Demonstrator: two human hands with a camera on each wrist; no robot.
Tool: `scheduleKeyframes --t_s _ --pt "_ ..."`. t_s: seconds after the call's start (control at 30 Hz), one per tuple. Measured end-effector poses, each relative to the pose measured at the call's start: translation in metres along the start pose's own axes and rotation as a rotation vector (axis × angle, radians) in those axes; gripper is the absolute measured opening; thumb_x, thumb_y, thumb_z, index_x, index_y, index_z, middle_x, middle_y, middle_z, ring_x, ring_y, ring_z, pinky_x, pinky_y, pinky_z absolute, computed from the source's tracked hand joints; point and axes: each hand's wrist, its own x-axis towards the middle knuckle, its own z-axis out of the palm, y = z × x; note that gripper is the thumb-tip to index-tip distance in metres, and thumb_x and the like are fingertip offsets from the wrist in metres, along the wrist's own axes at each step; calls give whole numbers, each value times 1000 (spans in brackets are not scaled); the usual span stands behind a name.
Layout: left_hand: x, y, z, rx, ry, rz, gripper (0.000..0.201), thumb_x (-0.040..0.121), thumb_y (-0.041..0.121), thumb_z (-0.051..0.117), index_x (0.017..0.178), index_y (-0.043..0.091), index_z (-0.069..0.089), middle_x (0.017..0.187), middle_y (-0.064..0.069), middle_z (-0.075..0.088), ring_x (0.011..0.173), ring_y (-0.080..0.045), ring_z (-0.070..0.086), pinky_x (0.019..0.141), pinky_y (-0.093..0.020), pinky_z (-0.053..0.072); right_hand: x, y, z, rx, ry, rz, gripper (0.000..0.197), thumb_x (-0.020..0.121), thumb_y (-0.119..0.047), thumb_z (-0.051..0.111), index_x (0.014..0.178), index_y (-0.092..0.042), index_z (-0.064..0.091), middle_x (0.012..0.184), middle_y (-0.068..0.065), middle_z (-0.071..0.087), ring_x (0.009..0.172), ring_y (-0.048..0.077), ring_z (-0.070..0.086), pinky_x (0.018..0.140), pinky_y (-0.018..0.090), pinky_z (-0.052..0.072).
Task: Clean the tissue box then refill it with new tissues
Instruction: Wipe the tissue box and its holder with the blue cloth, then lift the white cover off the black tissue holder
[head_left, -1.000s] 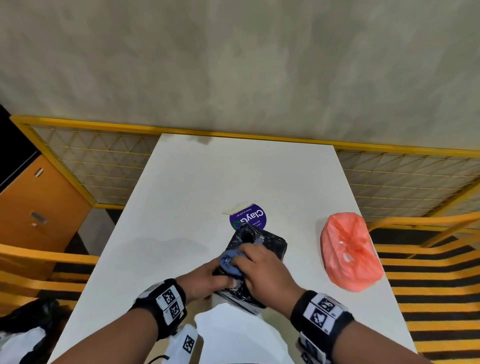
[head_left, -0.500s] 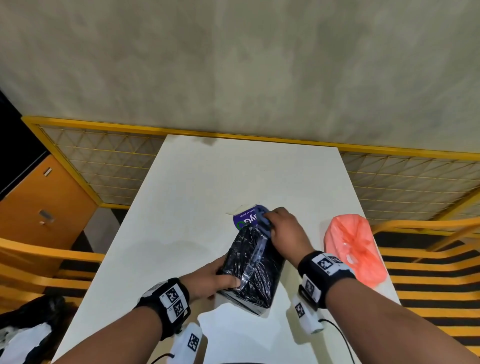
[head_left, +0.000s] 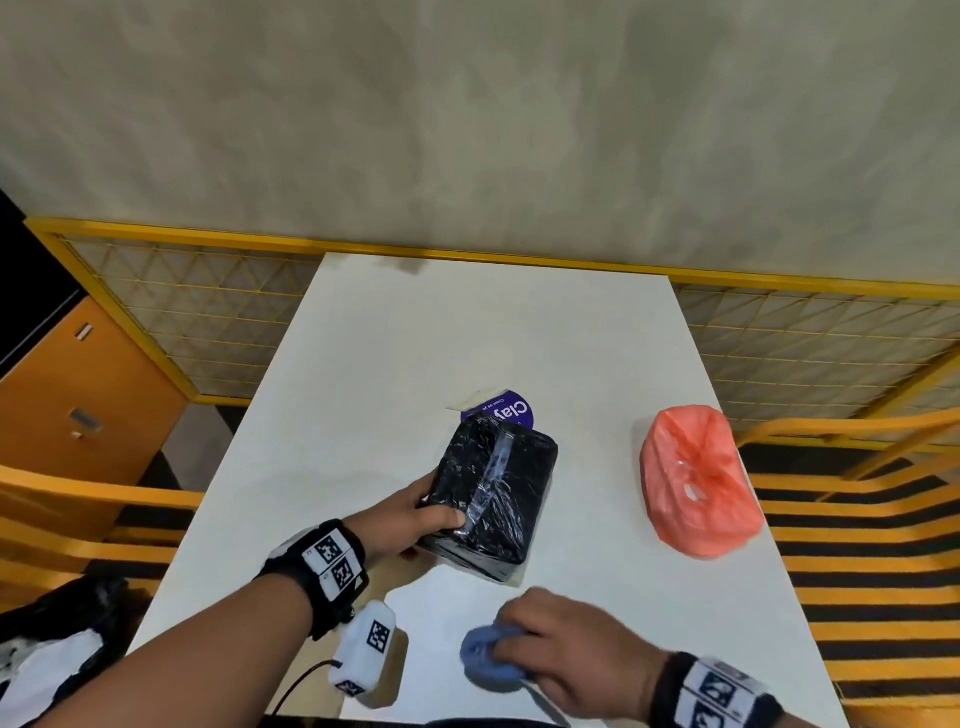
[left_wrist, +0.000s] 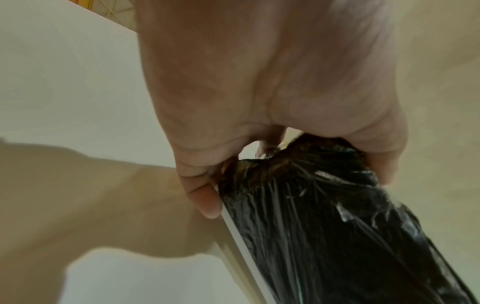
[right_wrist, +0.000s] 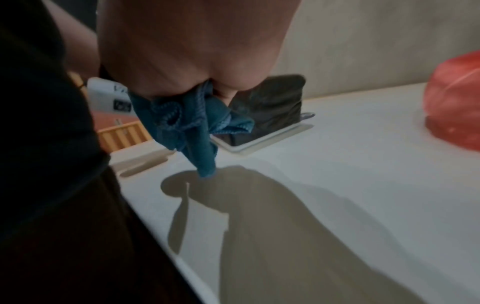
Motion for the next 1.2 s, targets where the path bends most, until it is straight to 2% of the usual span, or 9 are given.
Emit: scheduleKeyframes --t_s 0.23,0.33,0.43,0.53,0.63,0.73,0.87,1.07,1.2 --pt "-3 1 0 11 5 -35 52 75 50 66 123 57 47 114 11 69 104 -19 65 74 -32 46 12 4 37 3 -221 -51 31 100 -37 44 129 -28 51 131 4 47 109 27 50 87 42 50" --pt "-4 3 -2 -15 0 -6 72 73 51 73 136 54 38 116 11 68 106 -18 65 74 -29 47 6 8 14 112 22 117 37 99 -53 44 126 -31 55 128 -3 54 115 14 52 97 30 46" --pt "-4 13 -2 -72 32 81 75 85 25 78 135 50 28 116 14 63 94 4 65 72 -14 49 5 21 -29 217 421 399 16 98 -43 46 105 -37 59 101 -14 60 95 -2 54 80 21 46" --pt "-1 23 -8 27 90 175 100 74 30 87 146 48 20 133 9 45 121 -3 54 99 -22 46 8 35 -67 259 741 602 13 95 -35 50 82 -36 51 79 -14 58 77 3 55 66 15 40" --pt "3 31 -14 448 172 305 120 69 43 83 156 39 0 141 12 23 130 -14 27 109 -30 34 13 52 -90 526 879 778 13 99 -28 54 109 -35 57 95 -7 62 87 8 60 69 20 47" --pt "7 36 -9 912 317 684 114 69 40 75 158 28 5 150 0 21 134 -29 22 111 -39 36 20 65 -98 835 872 871 30 97 -36 54 127 -40 49 115 -5 58 103 13 62 72 28 53" --pt "17 15 0 1236 421 965 96 70 24 78 152 12 29 144 -15 36 129 -41 38 105 -48 46 22 69 -86 697 733 901 51 85 -38 73 131 -37 52 120 -12 59 108 8 61 90 28 51" --pt "9 -32 8 1341 433 1039 71 83 -4 40 151 13 31 146 -16 39 130 -43 47 94 -45 54 10 61 -49 748 712 896 83 75 -4 79 141 -32 37 120 -4 53 106 -2 57 79 14 53" --pt "-1 -51 20 1335 399 1053 63 85 1 51 146 14 44 140 -17 54 126 -43 53 96 -46 53 1 55 -29 743 674 862 93 72 -2 79 142 -38 29 118 -5 50 108 -8 54 84 18 53"
